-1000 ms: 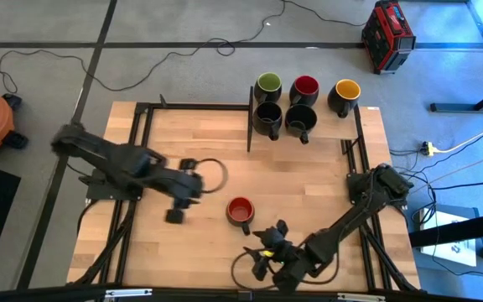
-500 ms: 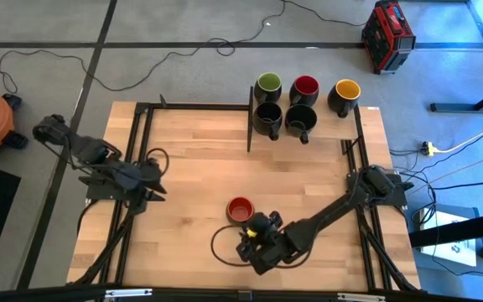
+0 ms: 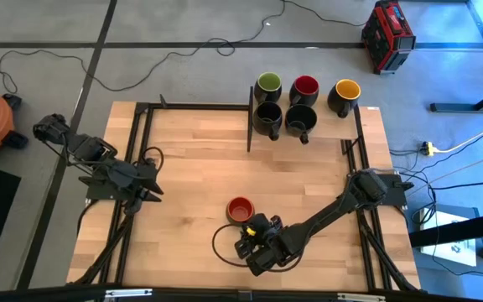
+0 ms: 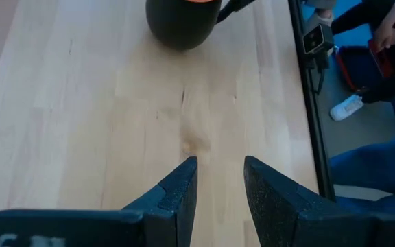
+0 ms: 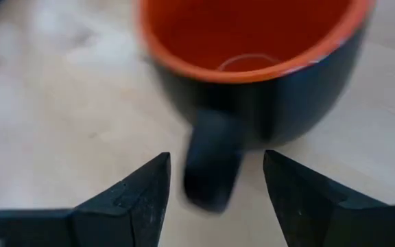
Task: Place coffee mugs
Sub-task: Put the orange mug on the shelf
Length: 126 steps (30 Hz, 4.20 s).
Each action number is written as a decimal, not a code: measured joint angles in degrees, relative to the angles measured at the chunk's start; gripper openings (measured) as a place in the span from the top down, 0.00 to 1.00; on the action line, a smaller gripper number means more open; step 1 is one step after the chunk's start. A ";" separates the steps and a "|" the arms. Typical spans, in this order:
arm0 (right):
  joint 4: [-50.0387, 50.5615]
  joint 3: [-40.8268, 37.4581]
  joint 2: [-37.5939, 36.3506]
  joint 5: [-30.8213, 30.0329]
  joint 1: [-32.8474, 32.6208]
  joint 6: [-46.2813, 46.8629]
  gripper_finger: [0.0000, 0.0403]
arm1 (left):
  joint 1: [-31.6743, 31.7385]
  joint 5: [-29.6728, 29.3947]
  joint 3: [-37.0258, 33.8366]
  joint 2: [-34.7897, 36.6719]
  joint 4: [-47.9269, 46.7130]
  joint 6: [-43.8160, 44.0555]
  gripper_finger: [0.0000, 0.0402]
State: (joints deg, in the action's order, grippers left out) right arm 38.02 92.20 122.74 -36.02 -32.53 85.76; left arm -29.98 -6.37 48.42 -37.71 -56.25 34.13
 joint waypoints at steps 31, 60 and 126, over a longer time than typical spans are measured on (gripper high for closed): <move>10.02 -0.13 -2.36 -4.19 0.63 3.14 0.89 | 0.00 2.18 0.00 -0.16 -0.04 -0.20 0.71; 51.46 -2.62 -26.78 -0.30 -0.07 28.79 0.89 | 0.00 3.08 0.00 -0.13 -0.22 -1.77 0.72; 48.59 -27.83 -60.34 -0.35 31.56 -3.59 0.89 | 0.07 -4.47 0.00 -0.16 0.74 1.30 0.72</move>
State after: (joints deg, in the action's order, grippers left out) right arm 86.61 64.37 62.39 -36.37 -0.97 82.17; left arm -29.91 -10.84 48.42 -37.87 -55.51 35.43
